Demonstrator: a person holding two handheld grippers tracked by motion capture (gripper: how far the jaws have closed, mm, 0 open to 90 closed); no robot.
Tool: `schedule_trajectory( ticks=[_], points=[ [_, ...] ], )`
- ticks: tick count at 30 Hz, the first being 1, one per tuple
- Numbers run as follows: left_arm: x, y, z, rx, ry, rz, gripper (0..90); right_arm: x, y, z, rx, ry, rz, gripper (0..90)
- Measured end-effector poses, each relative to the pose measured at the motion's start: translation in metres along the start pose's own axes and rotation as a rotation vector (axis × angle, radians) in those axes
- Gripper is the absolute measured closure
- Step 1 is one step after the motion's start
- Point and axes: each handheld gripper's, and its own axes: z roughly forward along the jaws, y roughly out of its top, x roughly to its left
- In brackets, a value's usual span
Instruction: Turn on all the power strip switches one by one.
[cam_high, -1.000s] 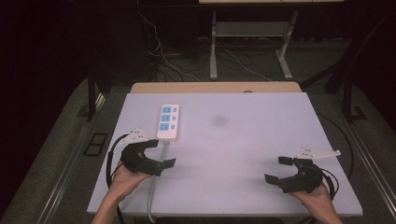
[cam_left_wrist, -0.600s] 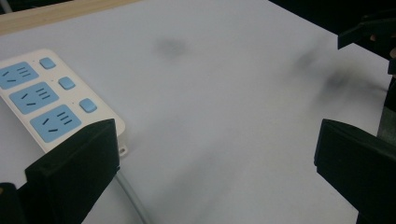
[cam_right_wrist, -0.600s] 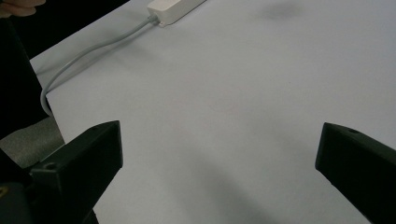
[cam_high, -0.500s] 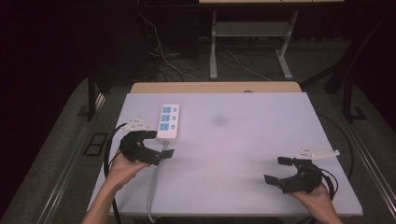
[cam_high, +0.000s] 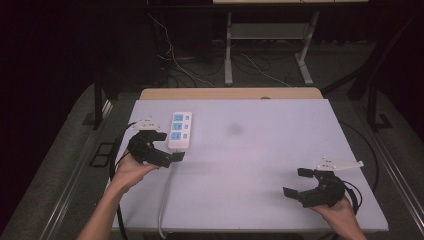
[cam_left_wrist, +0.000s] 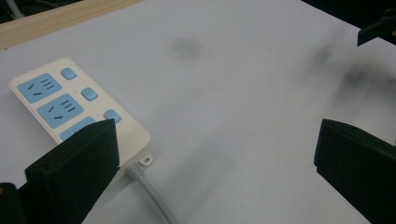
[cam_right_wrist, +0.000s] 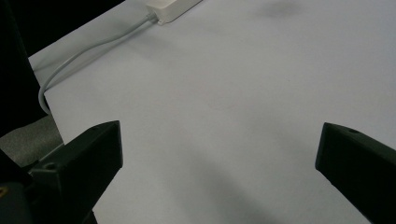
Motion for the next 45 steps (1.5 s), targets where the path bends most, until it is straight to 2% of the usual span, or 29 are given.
schedule_trajectory(
  ticks=[9,25,37,45],
  points=[
    [0.011,0.009,0.004,0.018,0.004,0.005,0.0,0.000,0.000,0.000,0.003,-0.001,0.001,0.5],
    [0.038,0.011,0.019,0.060,0.022,-0.030,0.0,-0.001,-0.001,0.001,0.006,-0.003,0.002,0.5],
    [0.054,0.018,0.034,0.099,0.017,-0.031,0.3,-0.002,-0.002,0.001,0.005,-0.003,0.002,0.5],
    [0.062,0.029,0.039,0.130,0.027,-0.014,8.8,-0.002,-0.002,0.002,0.009,-0.001,0.005,0.5]
  ],
)
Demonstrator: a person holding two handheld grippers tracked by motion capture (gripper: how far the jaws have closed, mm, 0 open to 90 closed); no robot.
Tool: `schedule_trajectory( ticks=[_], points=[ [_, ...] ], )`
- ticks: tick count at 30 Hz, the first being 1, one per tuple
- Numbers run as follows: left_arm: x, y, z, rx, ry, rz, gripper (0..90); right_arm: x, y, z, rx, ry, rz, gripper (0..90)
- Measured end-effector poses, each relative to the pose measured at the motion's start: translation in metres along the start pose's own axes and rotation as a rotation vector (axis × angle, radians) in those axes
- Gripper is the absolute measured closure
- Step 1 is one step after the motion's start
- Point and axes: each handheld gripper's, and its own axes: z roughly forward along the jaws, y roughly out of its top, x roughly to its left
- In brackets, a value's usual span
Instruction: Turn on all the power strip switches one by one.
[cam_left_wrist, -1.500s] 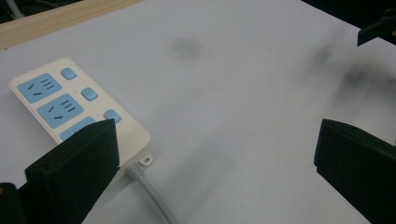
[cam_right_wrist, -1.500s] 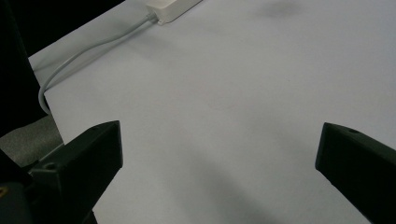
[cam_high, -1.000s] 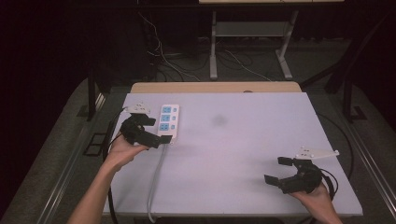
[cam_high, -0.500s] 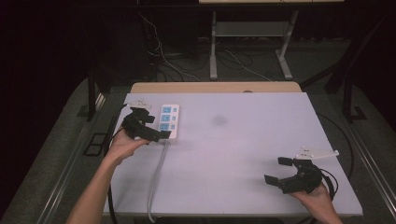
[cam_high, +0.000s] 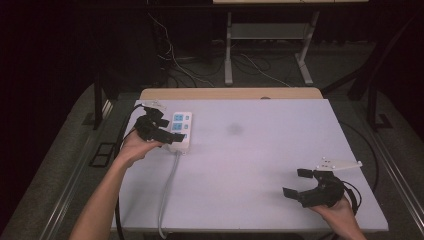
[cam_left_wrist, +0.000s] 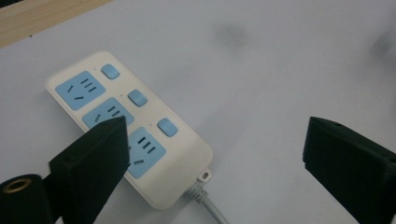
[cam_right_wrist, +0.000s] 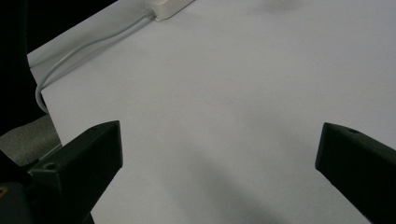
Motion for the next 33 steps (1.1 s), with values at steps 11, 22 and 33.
schedule_trajectory(
  ticks=[11,22,33],
  points=[
    [0.007,0.009,0.013,0.029,0.017,0.014,29.3,-0.001,0.000,0.001,0.000,0.005,0.008,0.5],
    [0.016,0.009,0.026,0.043,0.038,0.001,59.2,-0.002,-0.001,0.001,0.000,0.005,0.011,0.5],
    [0.022,0.007,0.038,0.036,0.028,-0.022,87.6,-0.003,0.000,0.002,0.003,0.006,0.012,0.5]
  ],
)
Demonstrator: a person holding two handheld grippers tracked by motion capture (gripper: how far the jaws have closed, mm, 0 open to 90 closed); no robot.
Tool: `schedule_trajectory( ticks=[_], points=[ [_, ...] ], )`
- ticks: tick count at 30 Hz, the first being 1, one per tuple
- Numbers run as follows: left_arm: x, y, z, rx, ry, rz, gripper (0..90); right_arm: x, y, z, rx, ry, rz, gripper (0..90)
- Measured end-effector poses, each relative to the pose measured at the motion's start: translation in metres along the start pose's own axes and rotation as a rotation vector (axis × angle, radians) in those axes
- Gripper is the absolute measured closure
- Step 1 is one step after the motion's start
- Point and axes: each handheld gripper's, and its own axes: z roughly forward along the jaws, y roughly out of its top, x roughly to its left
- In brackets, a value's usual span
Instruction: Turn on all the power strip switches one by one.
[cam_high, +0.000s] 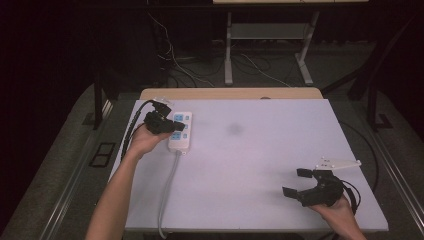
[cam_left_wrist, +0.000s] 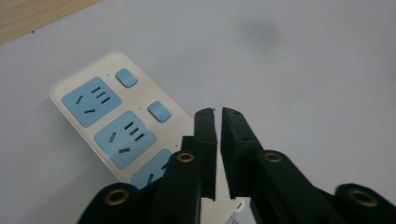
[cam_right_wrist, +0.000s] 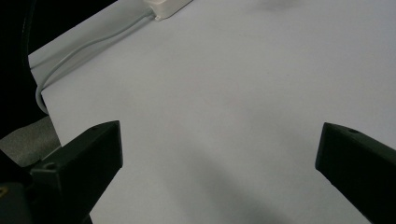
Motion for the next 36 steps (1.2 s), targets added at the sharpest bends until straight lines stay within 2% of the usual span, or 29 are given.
schedule_trajectory(
  ticks=[7,16,23,30,34,36],
  points=[
    [0.001,-0.001,0.009,0.005,0.004,-0.001,89.0,0.000,0.000,0.000,0.003,0.000,-0.003,0.5],
    [0.009,-0.008,0.020,0.010,0.013,-0.031,89.0,0.000,0.000,0.001,0.013,-0.001,-0.005,0.5],
    [0.011,-0.014,0.025,0.016,-0.002,-0.045,88.9,-0.001,-0.001,0.003,0.022,-0.001,-0.006,0.5],
    [0.010,-0.015,0.030,0.024,-0.017,-0.040,88.9,-0.001,-0.001,0.003,0.020,-0.001,-0.008,0.5],
    [0.010,-0.016,0.034,0.039,-0.008,-0.040,88.9,0.000,-0.001,0.003,0.021,-0.001,-0.007,0.5],
    [0.011,-0.017,0.035,0.024,-0.013,-0.053,88.9,-0.001,-0.001,0.003,0.020,0.000,-0.010,0.5]
  ],
)
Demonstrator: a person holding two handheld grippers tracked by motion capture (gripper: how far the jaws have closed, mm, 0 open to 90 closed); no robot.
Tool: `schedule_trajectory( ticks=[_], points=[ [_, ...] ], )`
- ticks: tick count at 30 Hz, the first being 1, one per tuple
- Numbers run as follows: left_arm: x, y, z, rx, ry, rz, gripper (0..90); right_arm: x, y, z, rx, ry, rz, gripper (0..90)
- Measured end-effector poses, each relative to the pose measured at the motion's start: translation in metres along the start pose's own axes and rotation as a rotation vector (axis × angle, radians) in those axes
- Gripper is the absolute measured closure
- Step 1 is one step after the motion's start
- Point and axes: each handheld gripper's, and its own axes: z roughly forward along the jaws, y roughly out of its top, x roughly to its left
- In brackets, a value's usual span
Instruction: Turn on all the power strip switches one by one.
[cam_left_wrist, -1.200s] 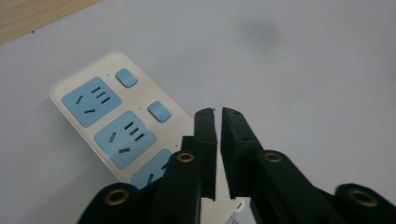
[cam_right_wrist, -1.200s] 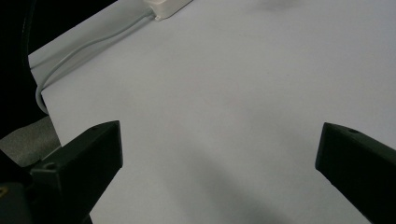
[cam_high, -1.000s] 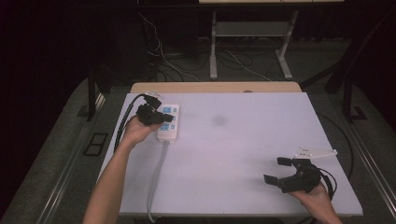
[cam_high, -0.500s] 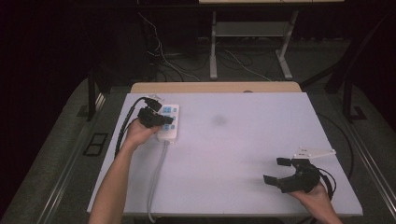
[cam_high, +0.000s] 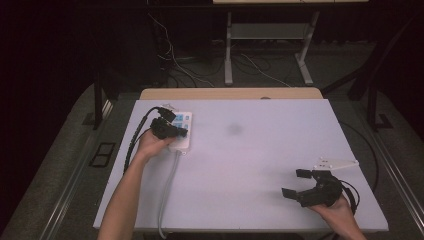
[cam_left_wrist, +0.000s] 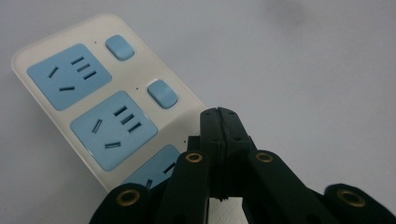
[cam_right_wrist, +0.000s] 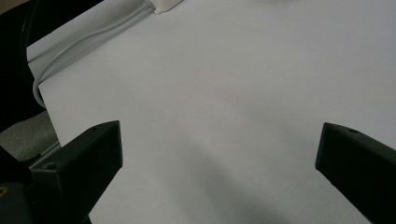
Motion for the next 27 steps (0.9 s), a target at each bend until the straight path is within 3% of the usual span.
schedule_trajectory(
  ticks=[5,10,15,19,23,27],
  points=[
    [-0.0001,-0.0010,0.0000,-0.002,0.007,-0.004,89.0,-0.0004,-0.0001,-0.0009,-0.005,0.001,0.003,0.5],
    [0.0040,-0.0037,-0.0005,-0.009,-0.014,-0.038,89.2,0.0002,-0.0001,-0.0015,-0.006,0.000,0.001,0.5],
    [0.0040,-0.0044,-0.0003,-0.004,-0.018,-0.021,89.4,-0.0003,0.0000,-0.0021,-0.009,0.000,0.002,0.5],
    [0.0065,-0.0053,0.0004,-0.007,-0.034,-0.049,89.5,0.0000,0.0000,-0.0020,-0.007,0.000,0.001,0.5],
    [0.0047,-0.0036,0.0008,0.008,-0.021,-0.026,89.6,0.0003,-0.0001,-0.0031,-0.008,-0.003,-0.004,0.5],
    [0.0041,-0.0031,0.0021,0.015,-0.017,-0.035,89.9,-0.0016,-0.0001,-0.0061,-0.014,-0.009,-0.004,0.5]
  ],
)
